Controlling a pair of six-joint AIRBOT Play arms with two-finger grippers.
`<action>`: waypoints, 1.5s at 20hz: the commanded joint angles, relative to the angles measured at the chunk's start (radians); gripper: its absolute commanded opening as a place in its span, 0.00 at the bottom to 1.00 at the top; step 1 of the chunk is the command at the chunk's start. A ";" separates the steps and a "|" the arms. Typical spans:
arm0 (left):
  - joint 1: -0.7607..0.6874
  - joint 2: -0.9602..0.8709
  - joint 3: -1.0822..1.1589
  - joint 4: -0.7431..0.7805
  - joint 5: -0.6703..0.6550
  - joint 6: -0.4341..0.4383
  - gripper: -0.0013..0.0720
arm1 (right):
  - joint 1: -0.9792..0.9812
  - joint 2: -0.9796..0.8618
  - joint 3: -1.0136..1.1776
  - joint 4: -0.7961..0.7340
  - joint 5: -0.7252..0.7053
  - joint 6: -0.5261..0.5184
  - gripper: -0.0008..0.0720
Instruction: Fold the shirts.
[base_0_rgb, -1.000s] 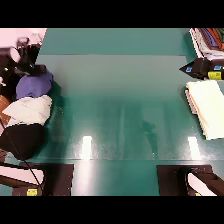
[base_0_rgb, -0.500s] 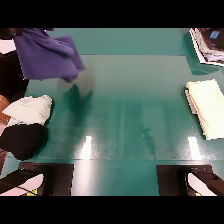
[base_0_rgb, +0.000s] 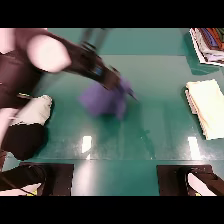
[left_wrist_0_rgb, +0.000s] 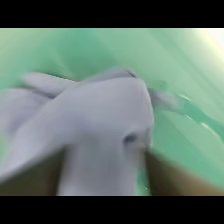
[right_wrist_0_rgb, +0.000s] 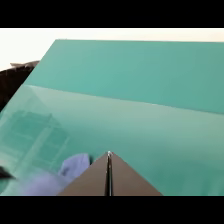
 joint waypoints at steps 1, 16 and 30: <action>-0.086 -0.116 -0.011 -0.018 0.106 0.019 0.86 | 0.000 0.002 0.006 0.002 0.053 0.000 0.03; 0.494 -0.383 -0.217 -0.347 0.231 0.016 0.86 | 0.000 -0.004 0.004 0.002 0.079 0.001 0.03; 0.539 -0.365 -0.055 -0.358 0.233 0.071 0.05 | 0.000 0.026 -0.235 -0.027 0.129 0.032 0.03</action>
